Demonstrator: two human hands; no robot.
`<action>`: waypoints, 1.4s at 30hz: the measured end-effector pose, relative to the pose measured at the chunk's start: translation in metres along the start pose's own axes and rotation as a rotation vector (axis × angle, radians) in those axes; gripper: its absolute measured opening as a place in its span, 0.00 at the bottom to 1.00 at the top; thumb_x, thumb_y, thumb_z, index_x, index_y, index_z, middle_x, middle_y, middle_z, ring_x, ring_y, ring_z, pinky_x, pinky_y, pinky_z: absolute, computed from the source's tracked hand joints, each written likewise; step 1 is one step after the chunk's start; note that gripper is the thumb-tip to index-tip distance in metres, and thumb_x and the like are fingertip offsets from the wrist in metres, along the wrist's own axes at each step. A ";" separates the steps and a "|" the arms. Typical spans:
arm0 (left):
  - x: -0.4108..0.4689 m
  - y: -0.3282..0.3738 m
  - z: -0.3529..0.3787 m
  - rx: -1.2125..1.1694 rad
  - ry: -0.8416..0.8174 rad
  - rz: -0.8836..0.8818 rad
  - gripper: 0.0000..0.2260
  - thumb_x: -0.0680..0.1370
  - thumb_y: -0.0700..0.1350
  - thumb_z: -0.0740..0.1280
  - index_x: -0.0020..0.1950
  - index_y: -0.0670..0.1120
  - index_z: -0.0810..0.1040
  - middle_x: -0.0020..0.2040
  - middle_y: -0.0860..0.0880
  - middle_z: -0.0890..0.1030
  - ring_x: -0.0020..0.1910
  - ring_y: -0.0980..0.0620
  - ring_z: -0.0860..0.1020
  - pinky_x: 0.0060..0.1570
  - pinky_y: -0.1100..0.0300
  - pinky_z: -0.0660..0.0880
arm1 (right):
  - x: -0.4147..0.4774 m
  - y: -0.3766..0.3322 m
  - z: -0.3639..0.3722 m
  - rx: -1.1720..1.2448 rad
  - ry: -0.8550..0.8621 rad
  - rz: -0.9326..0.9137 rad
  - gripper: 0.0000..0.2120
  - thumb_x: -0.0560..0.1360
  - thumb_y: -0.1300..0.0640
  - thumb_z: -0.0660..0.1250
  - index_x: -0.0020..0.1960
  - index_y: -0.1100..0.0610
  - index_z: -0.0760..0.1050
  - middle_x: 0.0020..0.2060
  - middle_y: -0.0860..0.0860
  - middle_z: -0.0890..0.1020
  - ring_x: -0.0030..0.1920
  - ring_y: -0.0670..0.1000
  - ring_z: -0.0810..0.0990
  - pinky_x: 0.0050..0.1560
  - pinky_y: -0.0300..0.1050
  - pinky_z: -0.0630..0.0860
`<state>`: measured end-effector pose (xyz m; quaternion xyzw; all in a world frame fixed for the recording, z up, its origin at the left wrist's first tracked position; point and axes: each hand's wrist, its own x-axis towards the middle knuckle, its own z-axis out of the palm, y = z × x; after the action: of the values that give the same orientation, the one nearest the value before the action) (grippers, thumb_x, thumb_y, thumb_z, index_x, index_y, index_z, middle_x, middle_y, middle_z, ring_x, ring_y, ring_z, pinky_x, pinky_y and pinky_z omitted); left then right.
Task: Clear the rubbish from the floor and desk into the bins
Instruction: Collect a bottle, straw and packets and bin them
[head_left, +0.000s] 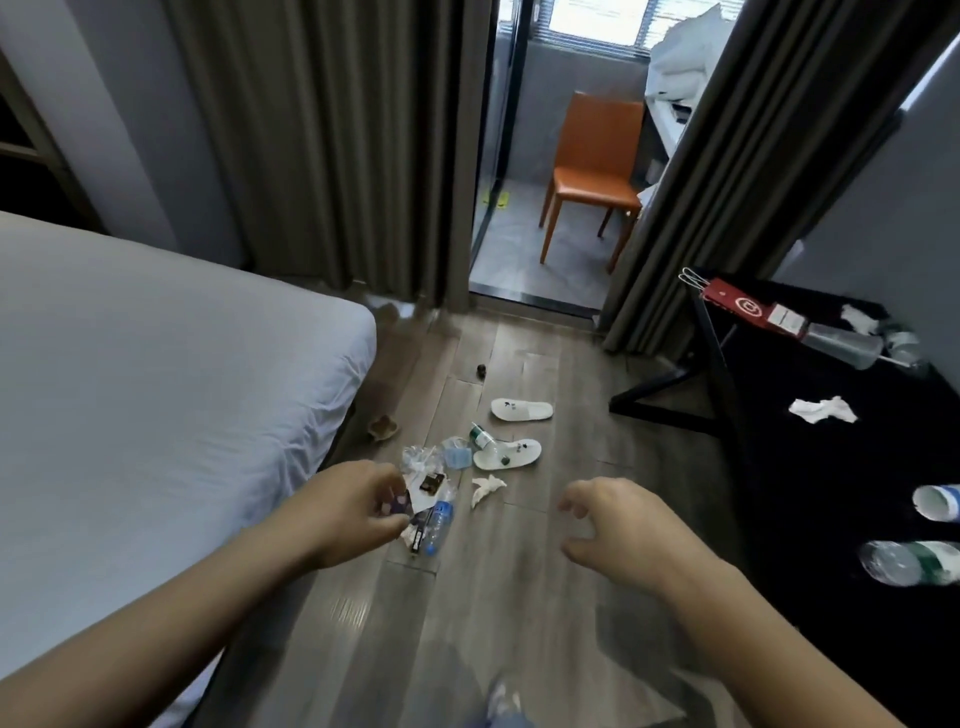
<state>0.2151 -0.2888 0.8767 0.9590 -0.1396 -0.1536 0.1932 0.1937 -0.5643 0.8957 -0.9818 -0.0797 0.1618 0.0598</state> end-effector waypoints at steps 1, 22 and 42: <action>0.013 -0.002 -0.004 -0.002 0.001 -0.008 0.12 0.74 0.53 0.68 0.54 0.50 0.78 0.51 0.54 0.81 0.49 0.56 0.78 0.52 0.57 0.76 | 0.015 0.004 -0.004 0.001 0.007 -0.005 0.20 0.71 0.48 0.66 0.62 0.47 0.74 0.57 0.45 0.78 0.59 0.48 0.75 0.52 0.42 0.71; 0.343 -0.025 0.005 -0.132 -0.046 -0.408 0.13 0.72 0.54 0.69 0.53 0.50 0.78 0.49 0.51 0.80 0.48 0.53 0.78 0.51 0.53 0.76 | 0.396 0.153 -0.044 -0.053 -0.213 -0.249 0.17 0.72 0.53 0.65 0.61 0.51 0.74 0.55 0.48 0.79 0.58 0.52 0.75 0.51 0.44 0.73; 0.483 -0.227 0.256 -0.091 -0.272 -0.538 0.13 0.75 0.52 0.65 0.58 0.50 0.76 0.54 0.50 0.79 0.52 0.50 0.77 0.50 0.56 0.75 | 0.591 0.143 0.245 0.008 -0.372 -0.268 0.19 0.73 0.51 0.66 0.63 0.51 0.74 0.57 0.49 0.78 0.58 0.52 0.77 0.53 0.46 0.75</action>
<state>0.6145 -0.3298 0.4421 0.9226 0.1019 -0.3322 0.1677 0.6858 -0.5776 0.4623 -0.9155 -0.2185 0.3308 0.0690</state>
